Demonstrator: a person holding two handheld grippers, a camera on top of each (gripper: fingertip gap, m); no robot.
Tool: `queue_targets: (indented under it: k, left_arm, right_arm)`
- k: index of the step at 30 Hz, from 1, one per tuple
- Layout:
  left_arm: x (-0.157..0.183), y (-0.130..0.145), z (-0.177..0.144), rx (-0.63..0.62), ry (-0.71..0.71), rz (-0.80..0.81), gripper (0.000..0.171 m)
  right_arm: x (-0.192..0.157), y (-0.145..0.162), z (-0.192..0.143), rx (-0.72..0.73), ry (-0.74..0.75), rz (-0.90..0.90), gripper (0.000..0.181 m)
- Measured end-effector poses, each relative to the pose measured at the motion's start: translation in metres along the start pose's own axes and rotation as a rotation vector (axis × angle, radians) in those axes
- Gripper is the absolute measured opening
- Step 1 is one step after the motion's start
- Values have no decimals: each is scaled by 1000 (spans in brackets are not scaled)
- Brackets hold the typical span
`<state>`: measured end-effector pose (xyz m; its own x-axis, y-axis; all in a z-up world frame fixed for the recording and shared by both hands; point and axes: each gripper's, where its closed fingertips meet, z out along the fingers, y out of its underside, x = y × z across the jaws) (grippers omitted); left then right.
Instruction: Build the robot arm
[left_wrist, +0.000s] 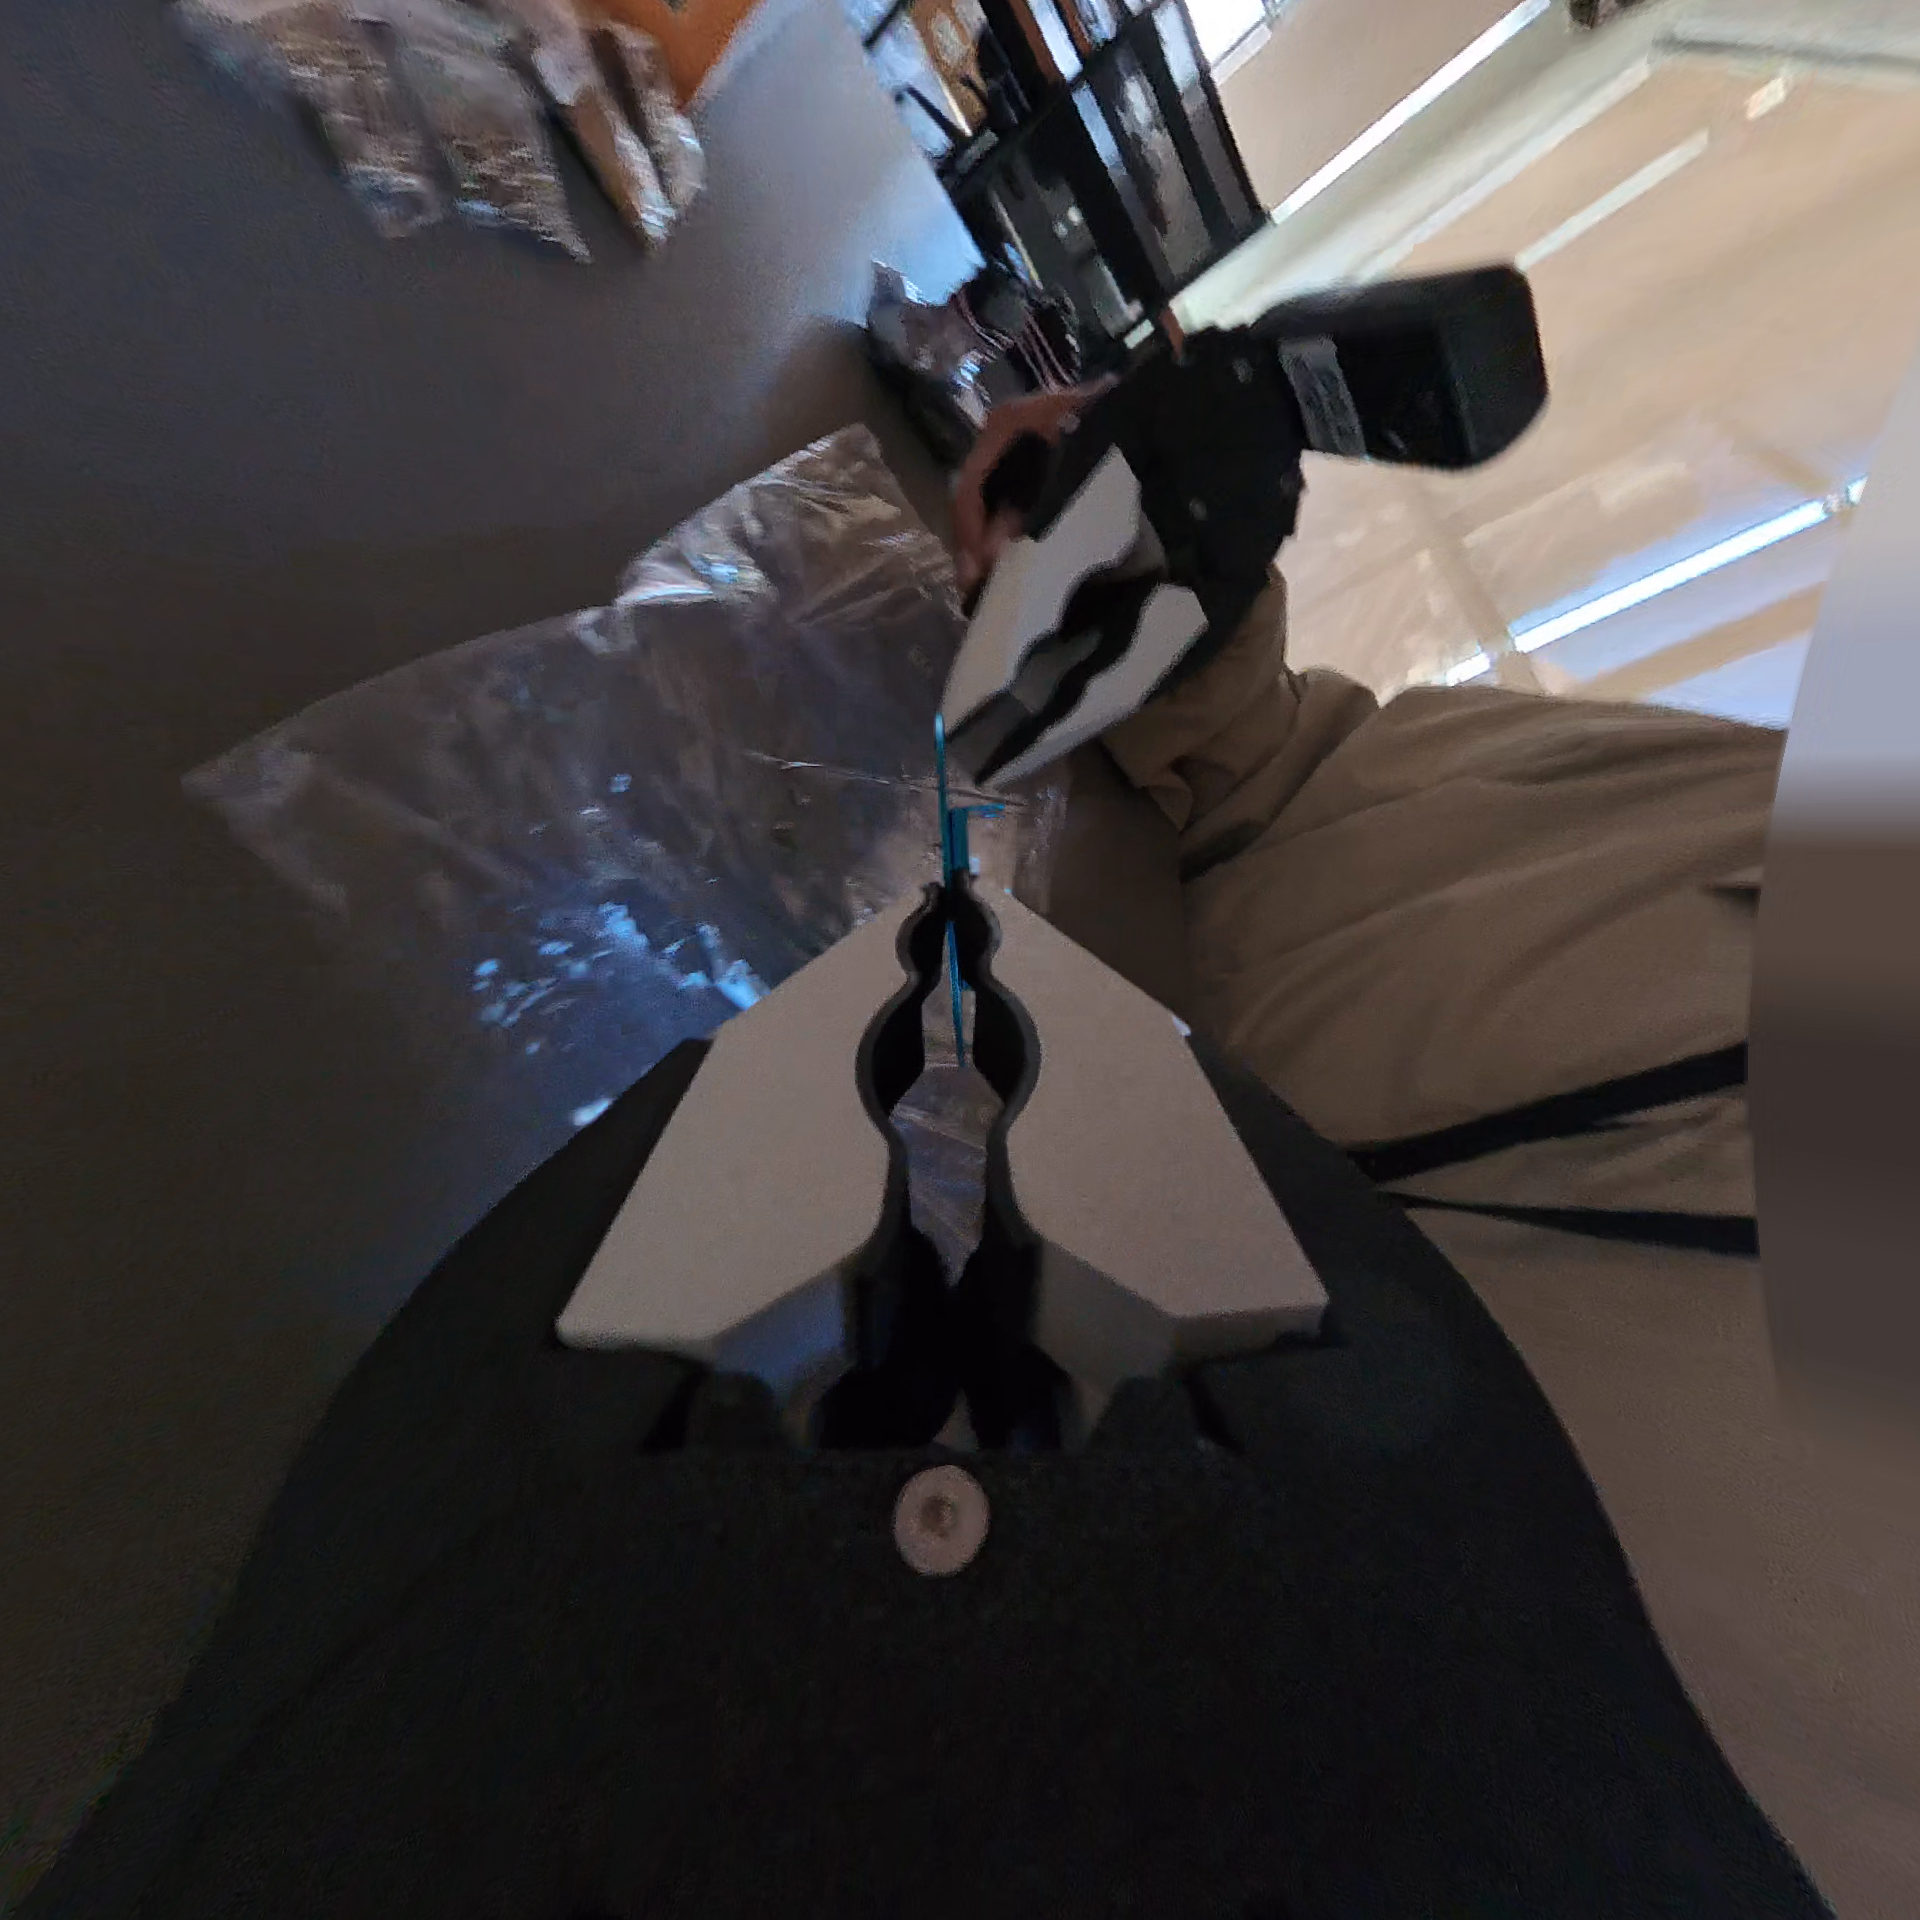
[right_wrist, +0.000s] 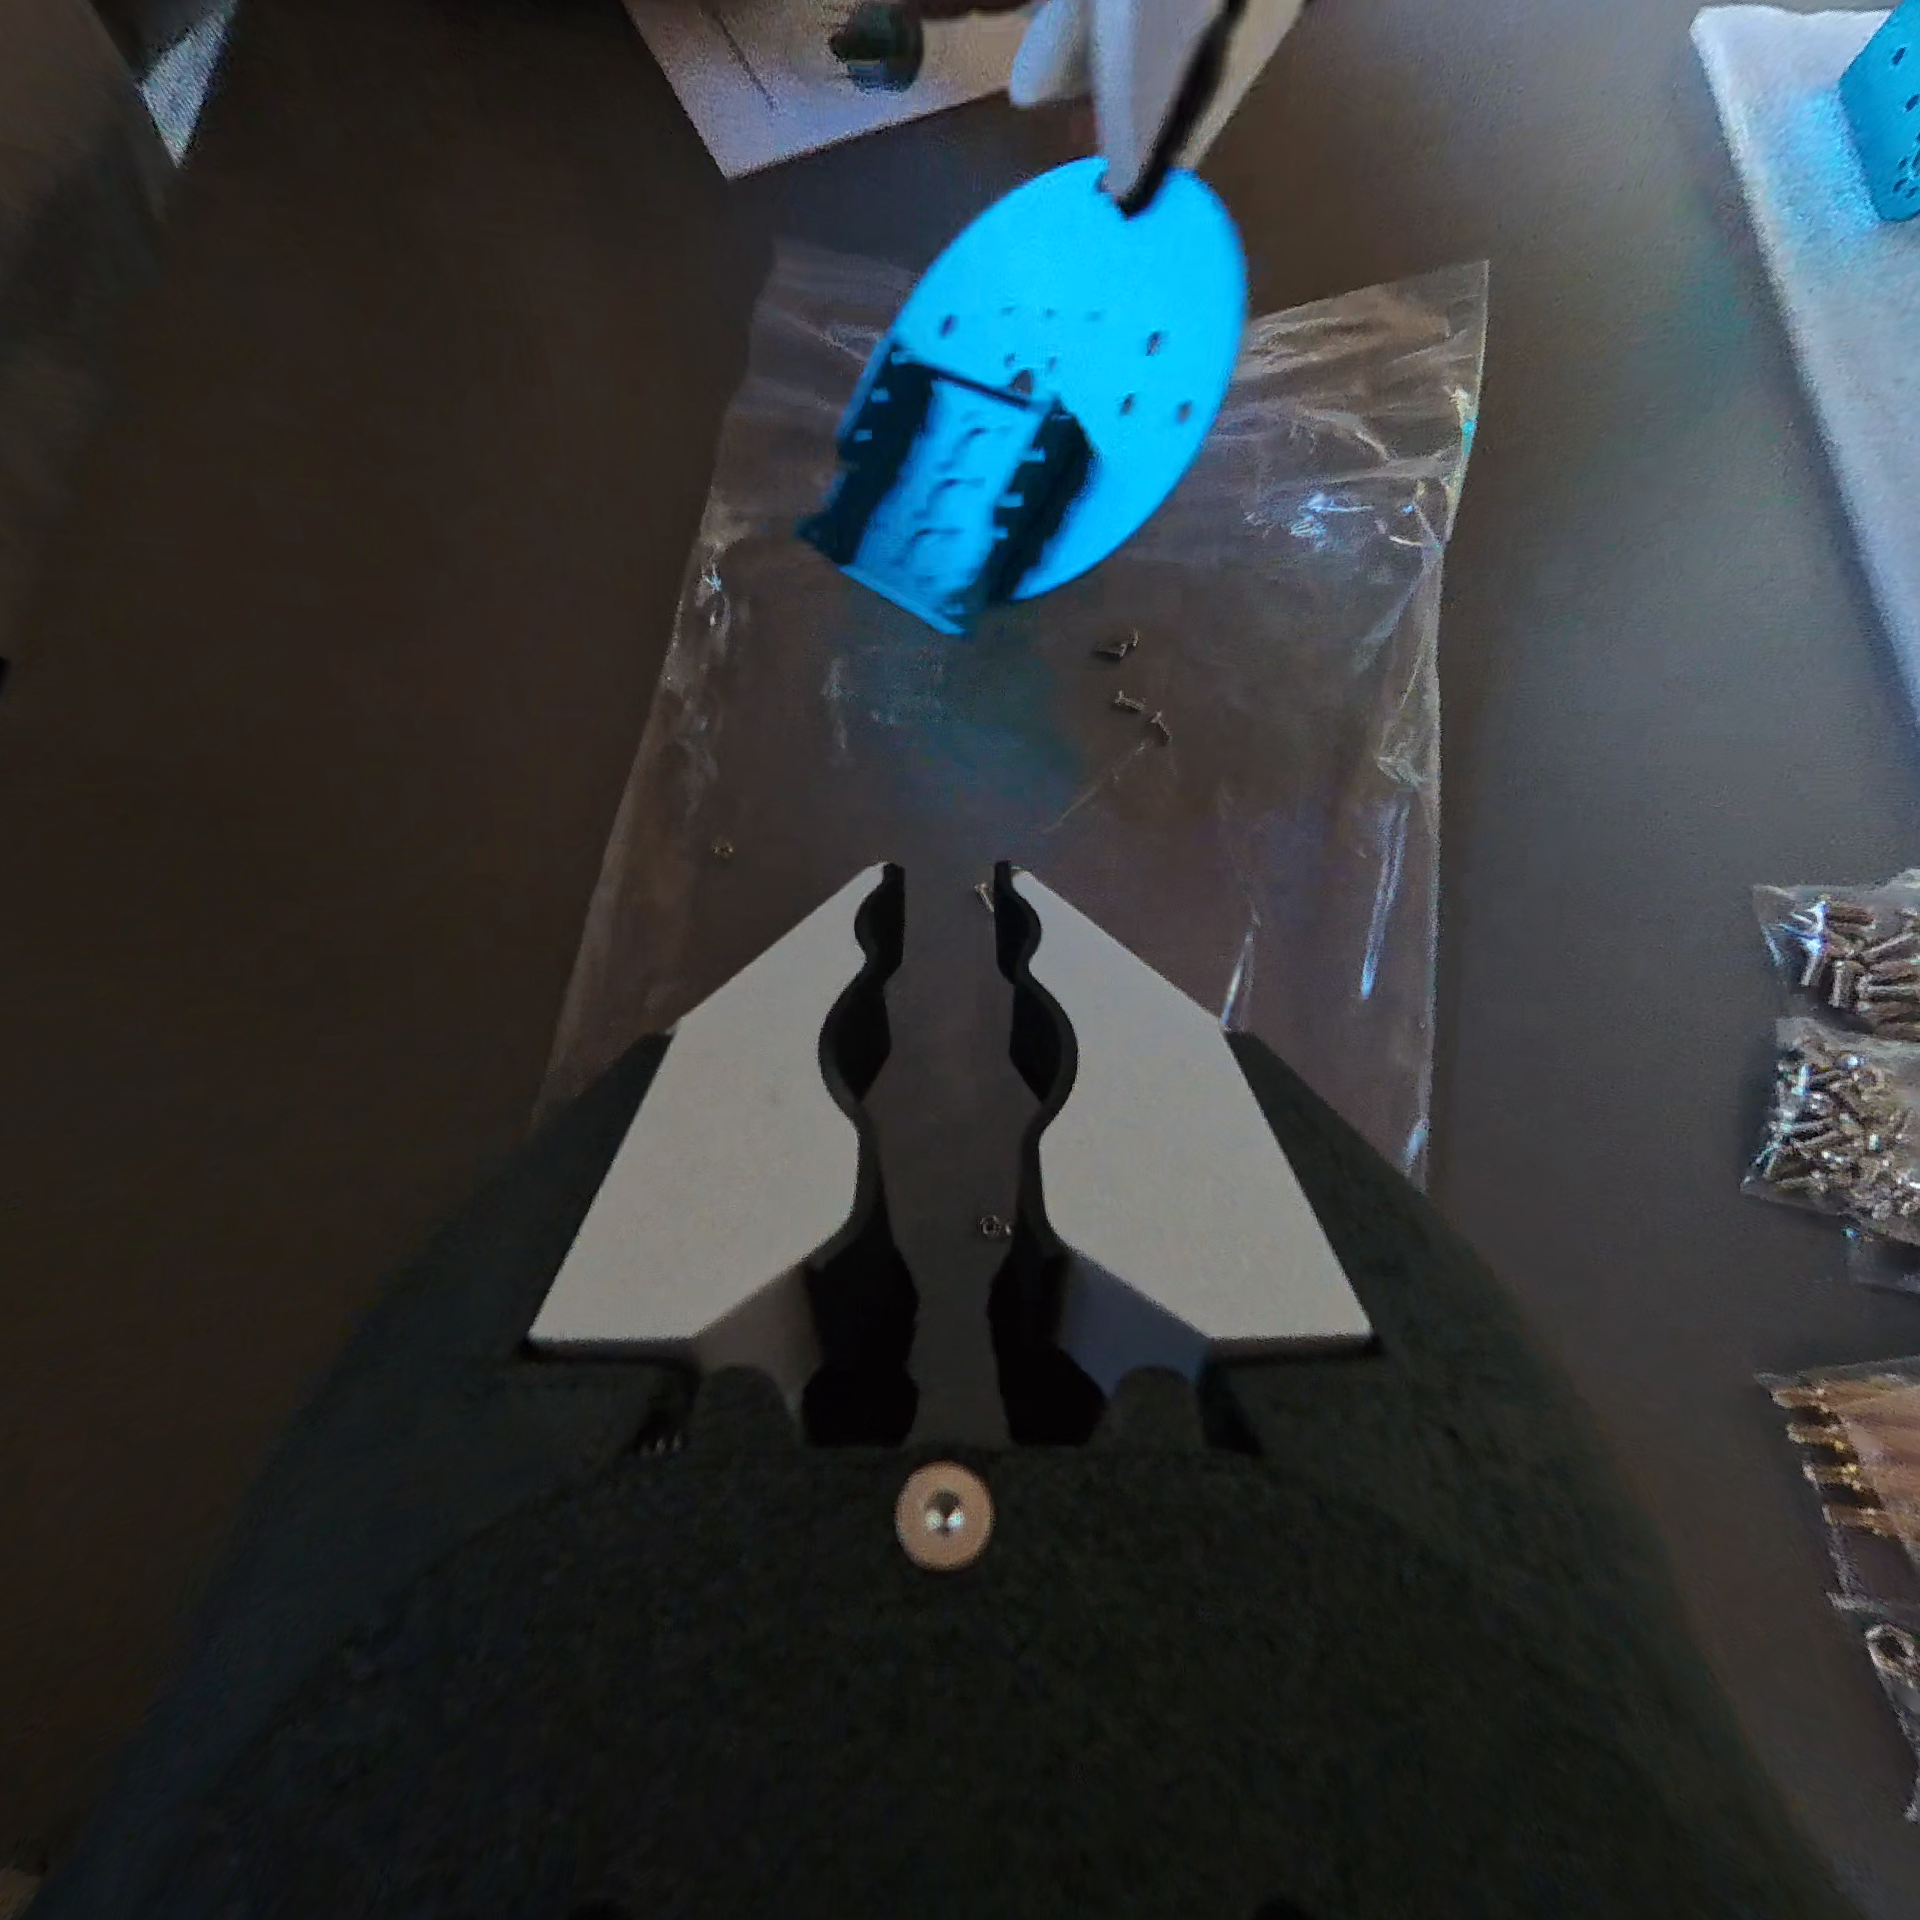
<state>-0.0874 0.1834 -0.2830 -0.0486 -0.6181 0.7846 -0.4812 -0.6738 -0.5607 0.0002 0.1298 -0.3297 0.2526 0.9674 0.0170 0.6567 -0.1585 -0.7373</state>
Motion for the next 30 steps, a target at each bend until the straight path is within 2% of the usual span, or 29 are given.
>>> queue_targets:
  k: [4,11,14,17,21,24,26,28,30]
  left_arm:
    - [-8,4,-4,-14,10,-86,0]
    - [-15,19,11,-74,-31,-123,0]
    - [-26,27,14,-117,-116,-95,1]
    - [-31,41,18,-217,-199,9,5]
    - [-33,47,21,-270,-260,130,7]
    - [-40,33,16,-232,-368,253,24]
    - [-37,20,13,-197,-427,379,27]
    - [-18,5,19,-107,-416,538,27]
    - [11,2,32,-36,-356,690,24]
  right_arm:
    - [5,11,10,-83,14,-14,16]
    - [7,13,14,-113,38,-65,5]
    - [9,13,15,-119,56,-81,0]
    - [9,13,14,-131,58,-69,0]
    - [8,8,13,-84,20,5,0]
    - [9,-9,7,24,1,69,0]
    - [6,-26,3,128,-39,137,0]
    - [5,-44,-2,234,-82,233,0]
    - [6,-62,-8,356,-161,368,0]
